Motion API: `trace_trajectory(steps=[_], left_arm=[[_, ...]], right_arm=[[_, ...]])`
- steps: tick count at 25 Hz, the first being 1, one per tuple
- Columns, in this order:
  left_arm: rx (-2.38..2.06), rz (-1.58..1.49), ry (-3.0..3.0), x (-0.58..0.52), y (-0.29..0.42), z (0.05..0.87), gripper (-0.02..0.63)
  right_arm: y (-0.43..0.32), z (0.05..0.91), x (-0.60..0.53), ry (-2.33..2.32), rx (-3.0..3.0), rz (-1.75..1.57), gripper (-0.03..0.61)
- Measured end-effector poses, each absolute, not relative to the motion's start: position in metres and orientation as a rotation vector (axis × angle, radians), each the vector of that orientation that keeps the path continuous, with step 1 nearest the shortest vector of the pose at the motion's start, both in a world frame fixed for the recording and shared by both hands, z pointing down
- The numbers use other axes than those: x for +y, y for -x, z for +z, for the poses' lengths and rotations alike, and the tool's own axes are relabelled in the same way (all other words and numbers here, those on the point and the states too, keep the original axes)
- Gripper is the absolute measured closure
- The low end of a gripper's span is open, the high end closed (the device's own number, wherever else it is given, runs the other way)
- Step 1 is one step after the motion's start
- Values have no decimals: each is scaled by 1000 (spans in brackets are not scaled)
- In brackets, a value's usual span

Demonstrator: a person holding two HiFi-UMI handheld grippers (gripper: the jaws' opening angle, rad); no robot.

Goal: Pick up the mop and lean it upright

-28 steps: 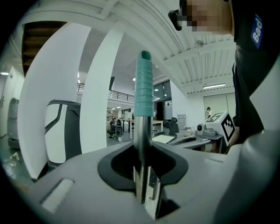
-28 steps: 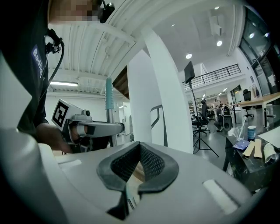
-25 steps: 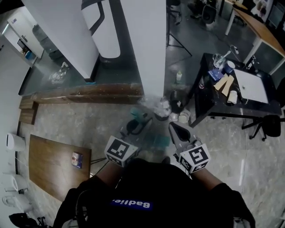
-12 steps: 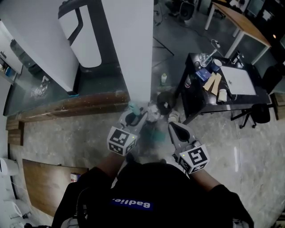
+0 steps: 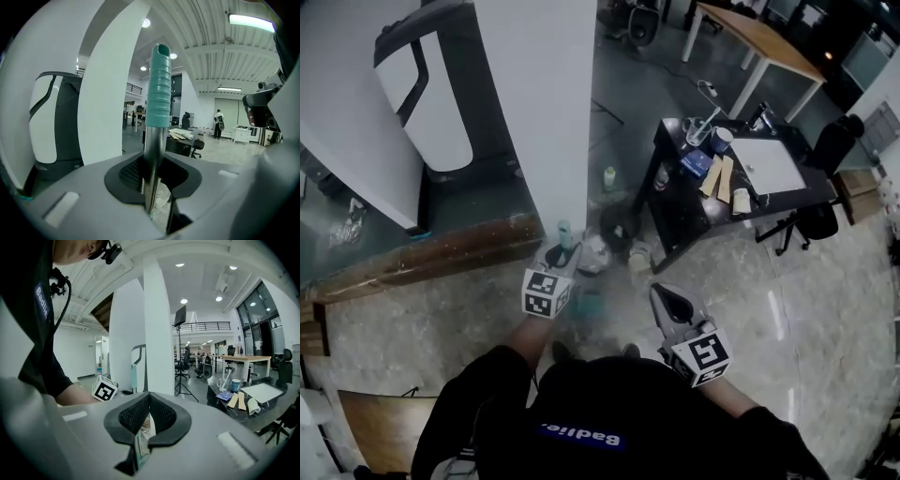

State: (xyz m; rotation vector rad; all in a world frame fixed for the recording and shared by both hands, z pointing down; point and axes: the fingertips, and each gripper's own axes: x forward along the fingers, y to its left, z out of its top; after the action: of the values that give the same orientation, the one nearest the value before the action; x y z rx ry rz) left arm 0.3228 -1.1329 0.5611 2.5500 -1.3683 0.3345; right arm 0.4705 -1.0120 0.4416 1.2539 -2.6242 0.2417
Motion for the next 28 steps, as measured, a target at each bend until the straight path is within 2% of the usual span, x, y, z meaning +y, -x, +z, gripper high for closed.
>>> trace_trajectory(steps=[16,28], left_arm=[[-1380,539,-2260,-1202,-276,672,508],[-1397,595,-2242,-1268,-274,686,505]], right_arm=[[-482,470,-1011,-1281,-2503,293,576],[-492,489,-1003,-1295,-2437,350,577]])
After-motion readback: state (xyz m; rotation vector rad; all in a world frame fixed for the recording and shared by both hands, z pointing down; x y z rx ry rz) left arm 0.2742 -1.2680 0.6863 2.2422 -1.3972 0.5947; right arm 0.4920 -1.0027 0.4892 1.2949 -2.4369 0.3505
